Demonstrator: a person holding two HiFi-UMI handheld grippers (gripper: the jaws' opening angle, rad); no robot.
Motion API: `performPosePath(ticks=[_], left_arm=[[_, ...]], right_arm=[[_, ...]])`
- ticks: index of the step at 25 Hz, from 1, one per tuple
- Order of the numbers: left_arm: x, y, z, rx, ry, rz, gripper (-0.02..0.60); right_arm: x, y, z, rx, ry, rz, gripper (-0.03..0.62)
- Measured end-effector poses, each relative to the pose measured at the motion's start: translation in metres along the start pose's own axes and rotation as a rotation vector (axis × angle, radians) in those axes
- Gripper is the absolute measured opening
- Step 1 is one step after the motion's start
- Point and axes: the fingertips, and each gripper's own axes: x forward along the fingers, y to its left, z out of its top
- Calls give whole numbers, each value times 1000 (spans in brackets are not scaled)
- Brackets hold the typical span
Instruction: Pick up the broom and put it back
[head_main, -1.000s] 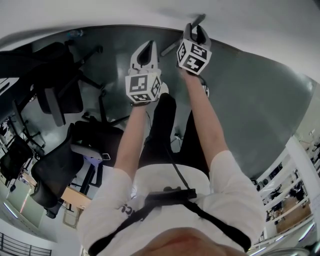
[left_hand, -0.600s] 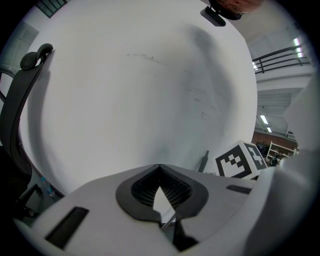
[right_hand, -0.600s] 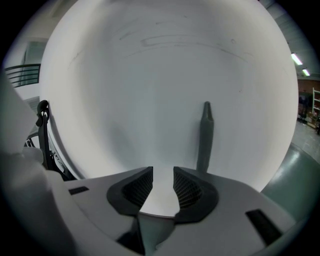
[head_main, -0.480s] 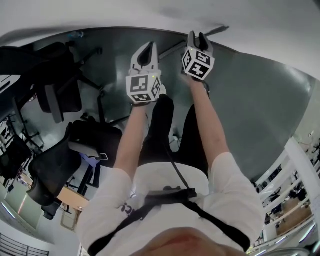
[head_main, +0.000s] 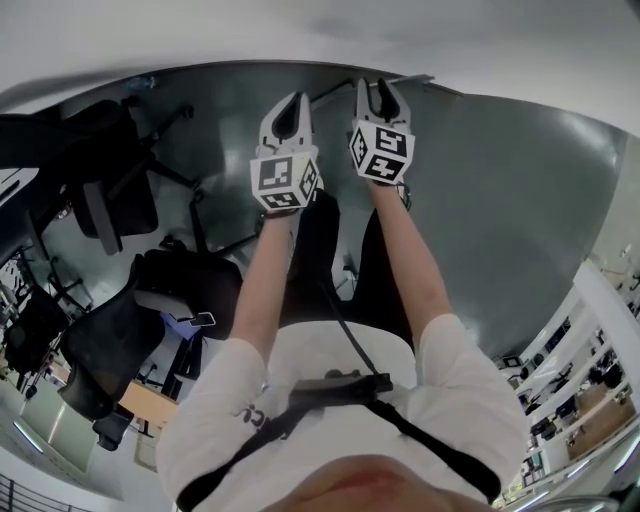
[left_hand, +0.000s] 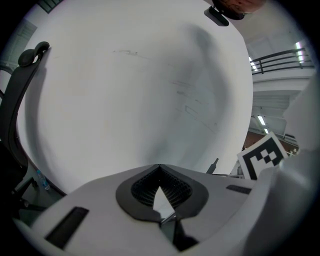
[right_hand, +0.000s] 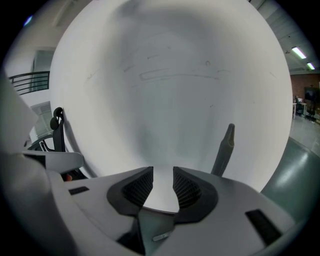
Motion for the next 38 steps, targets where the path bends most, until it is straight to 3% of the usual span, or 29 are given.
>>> performPosePath(ticks=[8, 14, 23, 33, 38], left_arm=[[-6, -18, 0, -4, 0, 0, 8], [-22, -32, 9, 7, -7, -6, 8], [-66, -68, 55, 13, -46, -5, 8], [-116, -120, 111, 33, -108, -57, 8], [-148, -147, 150, 53, -126, -48, 8]], right_arm=[[-52, 0, -13, 31, 3, 37, 107], [-87, -1, 3, 32, -26, 42, 107], [-164, -11, 76, 29, -124, 71, 107], [-245, 6, 150, -49, -231, 140, 106], [-287, 13, 183, -74, -284, 167, 105]])
